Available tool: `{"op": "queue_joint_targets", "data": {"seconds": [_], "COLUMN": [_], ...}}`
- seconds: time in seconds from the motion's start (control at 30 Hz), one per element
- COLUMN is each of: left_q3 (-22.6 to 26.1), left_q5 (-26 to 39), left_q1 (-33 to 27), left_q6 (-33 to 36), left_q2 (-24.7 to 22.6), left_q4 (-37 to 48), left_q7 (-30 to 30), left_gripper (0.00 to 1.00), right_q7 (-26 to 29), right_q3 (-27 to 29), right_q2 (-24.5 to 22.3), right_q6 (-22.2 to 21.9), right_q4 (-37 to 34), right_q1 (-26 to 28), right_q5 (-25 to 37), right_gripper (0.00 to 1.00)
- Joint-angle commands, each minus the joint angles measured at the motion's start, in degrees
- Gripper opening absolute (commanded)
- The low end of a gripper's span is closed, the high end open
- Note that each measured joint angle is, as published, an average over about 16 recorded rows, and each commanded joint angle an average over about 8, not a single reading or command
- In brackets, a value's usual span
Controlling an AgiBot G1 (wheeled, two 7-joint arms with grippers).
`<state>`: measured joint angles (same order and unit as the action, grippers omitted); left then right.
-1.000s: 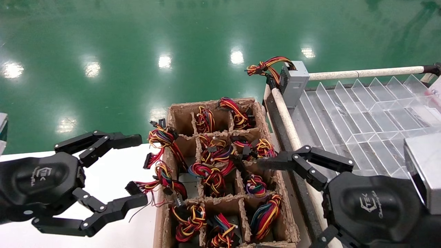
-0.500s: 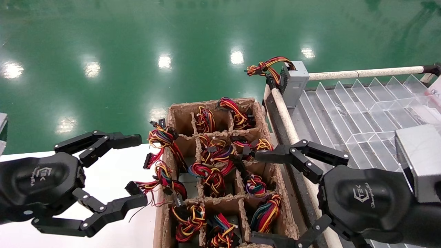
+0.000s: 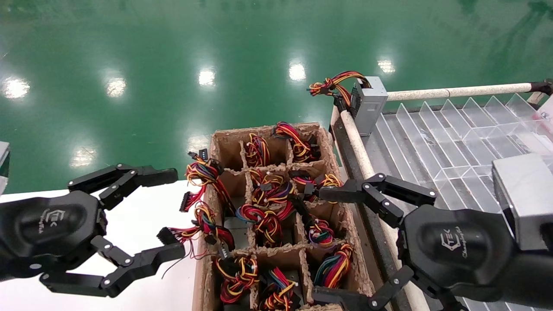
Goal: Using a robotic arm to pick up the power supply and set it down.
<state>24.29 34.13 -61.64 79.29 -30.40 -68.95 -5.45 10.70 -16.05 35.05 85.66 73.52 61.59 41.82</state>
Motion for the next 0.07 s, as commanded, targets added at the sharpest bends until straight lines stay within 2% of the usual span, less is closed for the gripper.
{"op": "queue_joint_targets", "data": {"seconds": [0.03,0.07], "left_q3": [0.00,0.00], "left_q5": [0.00,0.00], "left_q1": [0.00,0.00], "left_q6": [0.00,0.00], "left_q2": [0.00,0.00], "left_q4": [0.00,0.00], "left_q7": [0.00,0.00], "left_gripper": [1.00,1.00], "right_q7": [-0.01,-0.02], "right_q3": [-0.07,-0.08], "right_q2": [0.04,0.04], "right_q6": [-0.05,-0.05], "right_q4": [-0.07,-0.08], "right_q1": [0.05,0.06], "right_q5": [0.01,0.02], "right_gripper": [1.00,1.00]}}
